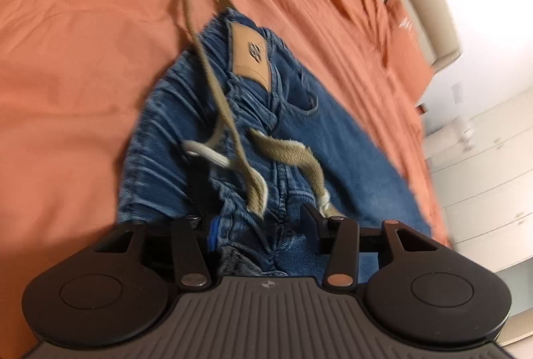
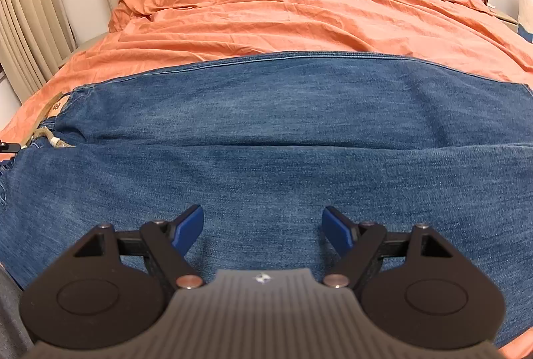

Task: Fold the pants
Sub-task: 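Reach the left tool to the jeans waistband and close on it, then lift the waistband with the left tool while the right tool grasps the leg hem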

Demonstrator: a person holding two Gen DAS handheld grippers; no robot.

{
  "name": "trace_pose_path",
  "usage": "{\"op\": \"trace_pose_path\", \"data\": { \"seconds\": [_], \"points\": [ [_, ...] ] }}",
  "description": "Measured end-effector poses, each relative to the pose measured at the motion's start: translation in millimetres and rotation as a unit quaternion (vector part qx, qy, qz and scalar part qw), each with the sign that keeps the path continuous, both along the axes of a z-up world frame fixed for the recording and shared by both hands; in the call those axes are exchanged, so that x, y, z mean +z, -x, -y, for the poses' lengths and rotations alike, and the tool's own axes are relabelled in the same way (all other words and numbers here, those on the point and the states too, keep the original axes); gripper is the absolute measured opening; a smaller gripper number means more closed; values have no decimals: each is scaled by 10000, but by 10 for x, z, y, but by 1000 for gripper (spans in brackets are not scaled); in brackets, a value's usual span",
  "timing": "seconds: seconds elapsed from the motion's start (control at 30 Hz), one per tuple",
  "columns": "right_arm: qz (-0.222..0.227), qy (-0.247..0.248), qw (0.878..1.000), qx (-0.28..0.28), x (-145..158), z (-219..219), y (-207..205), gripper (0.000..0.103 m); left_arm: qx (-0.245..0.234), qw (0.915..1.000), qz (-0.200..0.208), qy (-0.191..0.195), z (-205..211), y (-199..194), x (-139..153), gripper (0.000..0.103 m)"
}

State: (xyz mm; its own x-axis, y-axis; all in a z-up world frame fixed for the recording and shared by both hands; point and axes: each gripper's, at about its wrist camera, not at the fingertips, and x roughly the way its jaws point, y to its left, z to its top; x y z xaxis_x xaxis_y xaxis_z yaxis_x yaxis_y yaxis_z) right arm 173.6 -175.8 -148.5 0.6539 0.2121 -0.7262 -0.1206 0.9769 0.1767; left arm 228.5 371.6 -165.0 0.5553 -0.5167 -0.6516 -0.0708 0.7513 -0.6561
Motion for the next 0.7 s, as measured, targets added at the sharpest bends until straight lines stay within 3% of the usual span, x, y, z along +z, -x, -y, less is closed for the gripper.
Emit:
{"op": "trace_pose_path", "data": {
  "seconds": [0.07, 0.13, 0.23, 0.3, 0.43, 0.53, 0.6, 0.7],
  "points": [
    [26, 7, 10000, -5, 6, 5, 18, 75, 120, 9986, 90, -501, 124, 36, 108, 13],
    [72, -7, 10000, -20, 28, 15, 42, 75, 365, 9964, 311, -692, 171, 159, 288, 9],
    [172, -42, 9998, -38, 67, 41, 93, 75, 628, 9835, 823, -1483, 331, 425, 764, 8],
    [231, -57, 9997, -39, 91, 45, 121, 75, 645, 9772, 828, -1844, 359, 507, 918, 8],
    [279, -52, 9996, 0, 105, 46, 139, 75, 609, 9714, 247, -2280, 308, 342, 564, 8],
    [255, -119, 9996, -38, 90, 87, 132, 75, 694, 9715, -47, -2267, 265, 191, 240, 9],
    [212, -148, 9996, -94, 74, 106, 115, 75, 597, 9675, -211, -2449, 304, 100, 89, 14],
    [58, -122, 9997, -194, 46, 114, 66, 75, 414, 9605, -289, -2738, 365, 93, 157, 26]
  ]
}}
